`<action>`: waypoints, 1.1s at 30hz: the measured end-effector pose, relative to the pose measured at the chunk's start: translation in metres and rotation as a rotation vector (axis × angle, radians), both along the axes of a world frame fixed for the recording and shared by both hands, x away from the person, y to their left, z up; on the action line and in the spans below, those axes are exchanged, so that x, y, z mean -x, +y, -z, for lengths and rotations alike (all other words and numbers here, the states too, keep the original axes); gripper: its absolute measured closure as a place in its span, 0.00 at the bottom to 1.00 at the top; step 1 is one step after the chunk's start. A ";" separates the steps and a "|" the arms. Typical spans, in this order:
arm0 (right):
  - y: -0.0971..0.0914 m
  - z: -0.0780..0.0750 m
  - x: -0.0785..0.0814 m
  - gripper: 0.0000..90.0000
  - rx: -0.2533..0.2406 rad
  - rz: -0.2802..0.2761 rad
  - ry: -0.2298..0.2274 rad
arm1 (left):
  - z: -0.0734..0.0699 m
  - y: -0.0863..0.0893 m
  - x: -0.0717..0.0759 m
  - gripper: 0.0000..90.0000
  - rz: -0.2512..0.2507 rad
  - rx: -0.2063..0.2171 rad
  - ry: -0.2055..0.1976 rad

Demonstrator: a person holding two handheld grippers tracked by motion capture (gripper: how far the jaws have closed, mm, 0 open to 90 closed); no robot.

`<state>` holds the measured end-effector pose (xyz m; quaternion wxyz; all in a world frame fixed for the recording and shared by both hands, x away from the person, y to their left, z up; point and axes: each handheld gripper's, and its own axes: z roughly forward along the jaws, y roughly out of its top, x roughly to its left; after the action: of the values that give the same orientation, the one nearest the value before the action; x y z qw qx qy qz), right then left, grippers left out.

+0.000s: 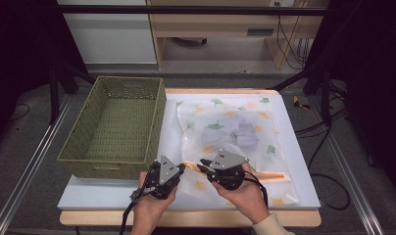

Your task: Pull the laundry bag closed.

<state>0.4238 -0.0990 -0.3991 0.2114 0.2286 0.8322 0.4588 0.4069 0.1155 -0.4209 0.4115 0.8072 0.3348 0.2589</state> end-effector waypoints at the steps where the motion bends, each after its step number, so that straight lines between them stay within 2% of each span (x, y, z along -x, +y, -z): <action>1: 0.001 0.001 0.000 0.88 0.001 -0.001 0.006 | 0.003 0.002 0.000 0.98 -0.006 0.001 0.008; 3: 0.007 0.003 -0.001 0.90 0.020 -0.018 0.012 | 0.008 0.004 -0.001 0.98 -0.020 0.026 0.023; 4: 0.009 0.003 -0.002 0.90 0.024 -0.022 0.013 | 0.010 0.005 -0.002 0.98 -0.022 0.017 0.031; 6: 0.015 0.005 -0.005 0.93 0.035 -0.029 0.019 | 0.014 0.007 -0.003 0.98 -0.030 0.037 0.038; 8: 0.020 0.010 -0.009 0.94 0.048 -0.028 0.030 | 0.014 0.008 -0.001 0.98 -0.031 0.024 0.030; 12: 0.023 0.019 -0.009 0.96 0.039 -0.034 0.039 | 0.014 0.007 0.001 0.98 -0.027 0.033 0.027; 14: 0.023 0.022 -0.010 0.94 0.022 -0.039 0.058 | 0.015 0.008 0.001 0.98 -0.022 0.022 0.027; 21: 0.026 0.029 -0.013 0.85 0.033 -0.056 0.092 | 0.016 0.007 0.002 0.98 -0.027 0.035 0.018; 27: 0.029 0.033 -0.016 0.81 0.055 -0.058 0.122 | 0.016 0.006 0.002 0.98 -0.020 0.019 0.017; 33: 0.030 0.036 -0.020 0.81 0.048 -0.055 0.143 | 0.016 0.005 0.003 0.98 -0.020 0.022 0.012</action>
<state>0.4439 -0.0690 -0.4350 0.1442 0.2329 0.8618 0.4270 0.4043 0.1209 -0.4369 0.4157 0.8008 0.3481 0.2544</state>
